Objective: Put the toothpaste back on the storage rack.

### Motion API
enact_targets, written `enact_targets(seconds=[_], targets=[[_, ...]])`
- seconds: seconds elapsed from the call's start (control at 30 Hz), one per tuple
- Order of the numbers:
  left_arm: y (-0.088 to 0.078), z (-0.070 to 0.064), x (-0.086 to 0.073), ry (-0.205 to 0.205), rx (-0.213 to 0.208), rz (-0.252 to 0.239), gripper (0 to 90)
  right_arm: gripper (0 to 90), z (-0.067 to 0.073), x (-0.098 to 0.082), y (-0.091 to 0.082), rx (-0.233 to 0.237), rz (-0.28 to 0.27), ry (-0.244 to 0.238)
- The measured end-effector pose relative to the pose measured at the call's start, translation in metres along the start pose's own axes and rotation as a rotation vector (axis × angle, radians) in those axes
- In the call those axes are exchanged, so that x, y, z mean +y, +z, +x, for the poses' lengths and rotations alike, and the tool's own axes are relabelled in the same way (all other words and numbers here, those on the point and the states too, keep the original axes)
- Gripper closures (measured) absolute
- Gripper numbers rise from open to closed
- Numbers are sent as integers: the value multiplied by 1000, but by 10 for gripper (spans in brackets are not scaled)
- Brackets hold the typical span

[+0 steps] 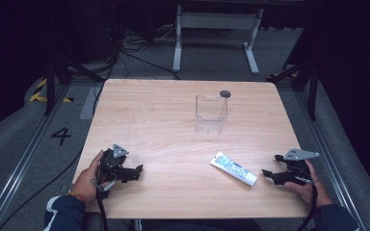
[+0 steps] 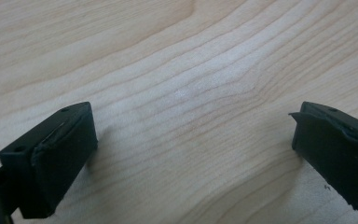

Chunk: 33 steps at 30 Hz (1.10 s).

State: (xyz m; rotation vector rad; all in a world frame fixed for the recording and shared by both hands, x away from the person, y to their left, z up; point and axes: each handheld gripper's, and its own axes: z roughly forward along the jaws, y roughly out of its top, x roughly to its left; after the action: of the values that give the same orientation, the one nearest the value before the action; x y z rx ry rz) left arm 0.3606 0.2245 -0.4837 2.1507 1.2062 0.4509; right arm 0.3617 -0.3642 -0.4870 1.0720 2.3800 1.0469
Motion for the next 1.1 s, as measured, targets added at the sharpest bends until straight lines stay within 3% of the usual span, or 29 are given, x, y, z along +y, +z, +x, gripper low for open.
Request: enact_targets(seconds=[0.2, 0.27, 0.5, 0.73, 0.83, 0.97, 1.0, 1.1], targets=[[1, 6, 3, 41, -40, 17, 0, 145, 1, 1, 1, -7, 1, 5], [2, 8, 2, 60, -41, 2, 1, 145, 1, 1, 1, -8, 3, 5], [0, 9, 1, 53, -53, 2, 2, 145, 0, 3, 0, -4, 25, 3], [0, 14, 1, 111, -76, 7, 0, 154, -3, 12, 1, -21, 83, 10], [0, 13, 0, 97, -88, 0, 1, 168, -3, 14, 1, -13, 96, 5], [0, 15, 1, 117, -85, 4, 2, 197, -3, 16, -1, 2, 101, 0], [0, 14, 0, 98, -92, 7, 2, 201, -2, 17, -2, 9, 101, -6], [0, 16, 1, 122, -88, 3, 2, 208, -1, 19, -4, 8, 97, -6]])
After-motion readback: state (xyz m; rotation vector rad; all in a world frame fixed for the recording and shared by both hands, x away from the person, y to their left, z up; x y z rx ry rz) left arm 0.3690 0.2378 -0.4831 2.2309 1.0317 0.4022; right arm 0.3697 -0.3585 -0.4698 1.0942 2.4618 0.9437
